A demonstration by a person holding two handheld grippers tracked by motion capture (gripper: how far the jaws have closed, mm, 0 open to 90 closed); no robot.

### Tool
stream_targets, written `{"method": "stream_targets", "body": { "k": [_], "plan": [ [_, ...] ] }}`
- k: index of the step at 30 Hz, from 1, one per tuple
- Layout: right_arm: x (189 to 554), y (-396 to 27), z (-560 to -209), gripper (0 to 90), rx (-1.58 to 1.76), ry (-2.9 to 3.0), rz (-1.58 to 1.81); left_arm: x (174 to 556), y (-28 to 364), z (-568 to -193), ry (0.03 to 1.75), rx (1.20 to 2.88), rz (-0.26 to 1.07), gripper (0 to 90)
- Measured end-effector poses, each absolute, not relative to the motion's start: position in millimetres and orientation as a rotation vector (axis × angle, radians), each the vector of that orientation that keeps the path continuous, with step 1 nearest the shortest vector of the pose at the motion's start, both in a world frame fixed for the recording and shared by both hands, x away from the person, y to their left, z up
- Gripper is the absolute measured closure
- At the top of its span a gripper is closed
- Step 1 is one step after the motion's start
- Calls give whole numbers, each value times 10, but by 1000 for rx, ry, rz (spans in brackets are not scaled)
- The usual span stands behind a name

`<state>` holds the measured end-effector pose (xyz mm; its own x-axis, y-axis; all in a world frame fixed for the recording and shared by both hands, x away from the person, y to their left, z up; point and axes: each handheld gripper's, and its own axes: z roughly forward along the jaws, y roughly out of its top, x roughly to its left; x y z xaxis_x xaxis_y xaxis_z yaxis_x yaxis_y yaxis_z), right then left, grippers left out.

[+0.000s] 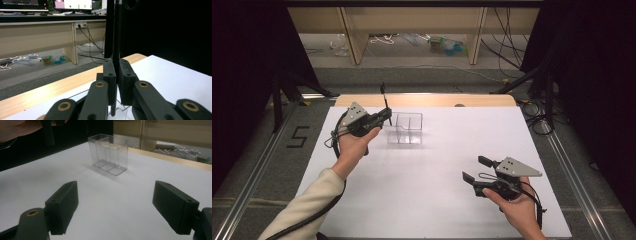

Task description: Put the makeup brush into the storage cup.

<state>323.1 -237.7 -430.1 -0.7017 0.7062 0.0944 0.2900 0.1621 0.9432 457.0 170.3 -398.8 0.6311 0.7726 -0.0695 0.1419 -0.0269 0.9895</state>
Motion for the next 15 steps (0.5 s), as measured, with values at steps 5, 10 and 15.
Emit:
{"method": "stream_targets", "body": {
  "k": [5, 10, 15],
  "plan": [
    [3231, -2377, -4299, 218, 950, 2076, 1554, 4588, 1701, -3987, 794, 1537, 599, 853],
    [3234, -2374, -4304, 218, 947, 2073, 1559, 4602, 1700, -3988, 799, 1540, 603, 852],
    [3233, -2375, -4304, 218, 948, 2076, 1556, 4622, 1695, -3994, 799, 1543, 605, 853]
  ]
}}
